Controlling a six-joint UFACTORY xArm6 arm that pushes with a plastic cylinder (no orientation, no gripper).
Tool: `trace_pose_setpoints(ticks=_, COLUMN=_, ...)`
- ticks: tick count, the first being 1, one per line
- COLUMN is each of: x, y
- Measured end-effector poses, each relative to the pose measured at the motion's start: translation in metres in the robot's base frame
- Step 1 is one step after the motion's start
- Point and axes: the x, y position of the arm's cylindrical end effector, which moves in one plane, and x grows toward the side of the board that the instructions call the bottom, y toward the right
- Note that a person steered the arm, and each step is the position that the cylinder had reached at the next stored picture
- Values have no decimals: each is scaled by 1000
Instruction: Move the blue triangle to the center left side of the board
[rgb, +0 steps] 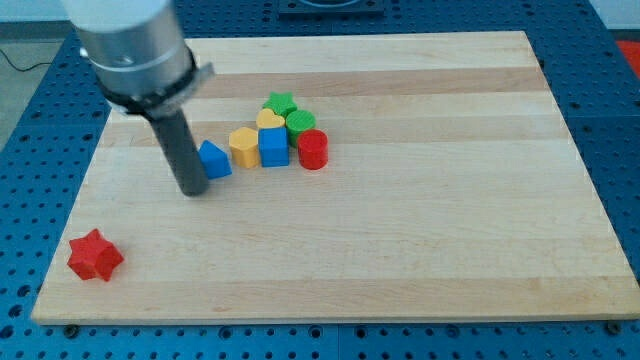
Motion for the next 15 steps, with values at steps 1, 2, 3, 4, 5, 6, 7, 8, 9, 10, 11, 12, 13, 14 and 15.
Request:
trace_pose_setpoints(ticks=1, x=-23, y=-27)
trace_pose_setpoints(ticks=2, x=3, y=-13)
trace_pose_setpoints(ticks=3, x=23, y=23)
trace_pose_setpoints(ticks=4, x=19, y=57)
trace_pose_setpoints(ticks=5, x=-15, y=61)
trace_pose_setpoints(ticks=6, x=-16, y=61)
trace_pose_setpoints(ticks=7, x=-22, y=31)
trace_pose_setpoints(ticks=8, x=-22, y=18)
trace_pose_setpoints(ticks=9, x=-22, y=18)
trace_pose_setpoints(ticks=10, x=-19, y=18)
trace_pose_setpoints(ticks=11, x=-42, y=-9)
trace_pose_setpoints(ticks=12, x=-49, y=-27)
trace_pose_setpoints(ticks=13, x=-48, y=-28)
trace_pose_setpoints(ticks=14, x=-48, y=-32)
trace_pose_setpoints(ticks=15, x=-73, y=-18)
